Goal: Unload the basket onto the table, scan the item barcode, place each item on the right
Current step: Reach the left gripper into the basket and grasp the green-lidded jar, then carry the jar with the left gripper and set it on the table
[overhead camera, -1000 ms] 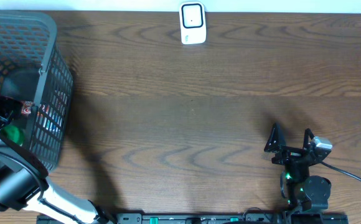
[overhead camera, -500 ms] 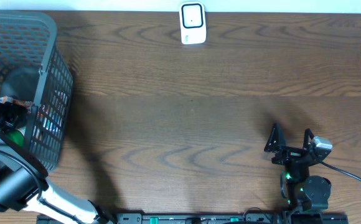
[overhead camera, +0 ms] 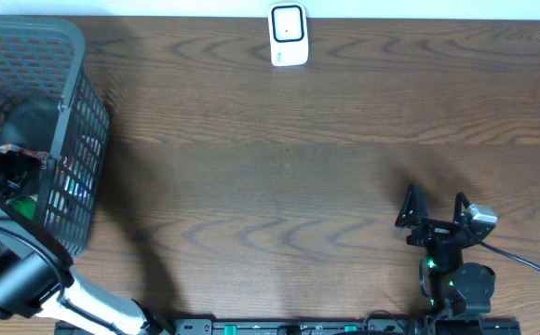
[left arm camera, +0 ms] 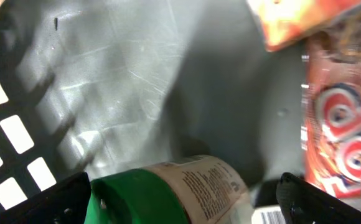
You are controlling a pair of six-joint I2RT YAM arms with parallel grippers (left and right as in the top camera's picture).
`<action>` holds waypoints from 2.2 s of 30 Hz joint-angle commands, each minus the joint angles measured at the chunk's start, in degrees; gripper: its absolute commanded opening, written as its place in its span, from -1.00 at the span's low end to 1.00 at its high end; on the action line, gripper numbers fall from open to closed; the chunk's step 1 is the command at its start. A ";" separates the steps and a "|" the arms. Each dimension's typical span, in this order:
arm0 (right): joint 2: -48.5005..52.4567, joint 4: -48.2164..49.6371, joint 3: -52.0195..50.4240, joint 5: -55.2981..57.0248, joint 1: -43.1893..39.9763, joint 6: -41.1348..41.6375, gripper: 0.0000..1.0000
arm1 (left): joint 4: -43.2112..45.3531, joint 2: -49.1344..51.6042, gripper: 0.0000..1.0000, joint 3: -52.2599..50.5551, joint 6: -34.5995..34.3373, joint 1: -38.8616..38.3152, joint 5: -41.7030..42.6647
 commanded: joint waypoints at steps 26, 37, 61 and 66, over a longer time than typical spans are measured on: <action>-0.31 -0.22 -0.07 0.17 -0.63 -0.68 0.99 | -2.03 -9.01 0.92 -7.13 -7.43 -5.01 1.77; -0.31 -0.22 -0.07 0.17 -0.63 -0.68 0.99 | 7.80 -7.98 0.93 -19.04 -7.45 -5.01 2.89; -0.31 -0.22 -0.07 0.17 -0.63 -0.68 0.99 | -4.70 -16.74 0.17 10.45 -6.97 -5.01 5.79; -0.31 -0.22 -0.07 0.17 -0.63 -0.68 0.99 | -5.16 -24.68 0.17 18.71 -8.04 -5.07 15.74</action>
